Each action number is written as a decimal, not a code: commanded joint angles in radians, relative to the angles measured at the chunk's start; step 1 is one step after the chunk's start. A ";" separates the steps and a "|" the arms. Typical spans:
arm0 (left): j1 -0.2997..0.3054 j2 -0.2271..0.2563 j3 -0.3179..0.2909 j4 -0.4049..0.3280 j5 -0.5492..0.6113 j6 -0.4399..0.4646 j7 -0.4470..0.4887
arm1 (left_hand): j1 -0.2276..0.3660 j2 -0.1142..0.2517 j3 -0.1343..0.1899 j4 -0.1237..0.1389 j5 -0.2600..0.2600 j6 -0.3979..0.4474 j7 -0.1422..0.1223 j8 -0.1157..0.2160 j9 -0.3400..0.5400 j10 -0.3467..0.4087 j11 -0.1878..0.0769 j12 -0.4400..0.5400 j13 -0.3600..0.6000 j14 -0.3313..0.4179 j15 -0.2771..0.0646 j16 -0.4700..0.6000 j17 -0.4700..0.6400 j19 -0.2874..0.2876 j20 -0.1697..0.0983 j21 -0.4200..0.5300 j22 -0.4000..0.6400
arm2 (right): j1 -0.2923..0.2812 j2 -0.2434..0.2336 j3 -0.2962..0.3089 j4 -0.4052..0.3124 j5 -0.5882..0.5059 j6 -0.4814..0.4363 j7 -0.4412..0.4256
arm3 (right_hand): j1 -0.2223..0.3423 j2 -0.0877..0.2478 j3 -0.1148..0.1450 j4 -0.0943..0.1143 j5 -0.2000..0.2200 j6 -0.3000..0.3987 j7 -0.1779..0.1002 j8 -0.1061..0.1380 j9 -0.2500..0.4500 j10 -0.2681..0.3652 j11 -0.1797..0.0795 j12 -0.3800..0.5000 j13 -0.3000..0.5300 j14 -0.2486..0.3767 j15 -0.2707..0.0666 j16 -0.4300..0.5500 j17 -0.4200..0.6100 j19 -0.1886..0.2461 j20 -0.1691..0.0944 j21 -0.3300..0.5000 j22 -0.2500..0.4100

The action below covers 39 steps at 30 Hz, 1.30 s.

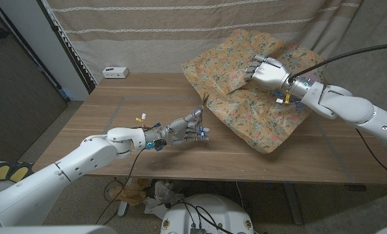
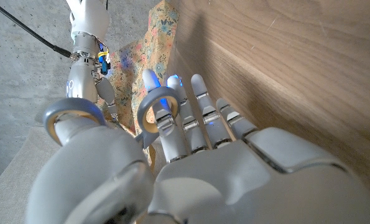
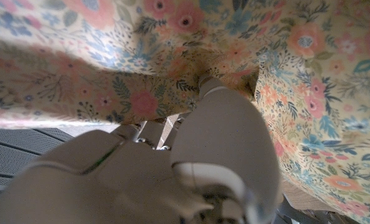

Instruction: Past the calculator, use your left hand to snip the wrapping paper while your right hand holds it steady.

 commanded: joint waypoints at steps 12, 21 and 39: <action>-0.028 0.005 0.005 -0.002 0.004 0.026 -0.004 | 0.002 -0.003 -0.004 0.006 0.008 0.003 0.006 0.000 0.004 0.116 -0.102 0.007 -0.001 0.011 -0.161 -0.003 0.004 -0.006 0.001 0.000 0.002 | -0.047 -0.023 0.015 0.005 0.013 -0.015 -0.005 | 0.008 -0.001 -0.002 0.001 -0.002 0.016 -0.001 -0.017 0.013 -0.012 0.000 0.052 -0.029 -0.002 -0.189 -0.006 0.010 -0.088 -0.153 0.249 -0.035; -0.038 -0.001 0.014 0.000 0.003 0.036 -0.010 | 0.001 -0.003 -0.004 0.007 0.008 0.003 0.007 0.000 0.004 0.116 -0.102 0.009 -0.001 0.011 -0.159 -0.004 0.005 -0.006 0.001 0.000 0.002 | -0.072 -0.027 0.022 0.021 0.022 -0.052 -0.002 | 0.007 -0.001 -0.001 0.003 -0.004 0.015 -0.002 -0.019 0.017 -0.015 0.000 0.056 -0.030 -0.001 -0.189 -0.007 0.010 -0.095 -0.153 0.277 -0.036; -0.046 0.006 0.017 0.001 -0.008 0.061 -0.018 | -0.002 -0.003 -0.004 0.010 0.009 0.005 0.008 0.001 0.004 0.116 -0.103 0.012 -0.001 0.012 -0.160 -0.005 0.006 -0.006 0.002 0.000 0.002 | -0.138 -0.055 0.059 -0.013 0.057 -0.117 -0.043 | 0.006 -0.002 -0.001 0.002 -0.005 0.014 -0.002 -0.026 0.018 -0.017 0.000 0.060 -0.035 -0.001 -0.189 -0.010 0.009 -0.111 -0.153 0.316 -0.038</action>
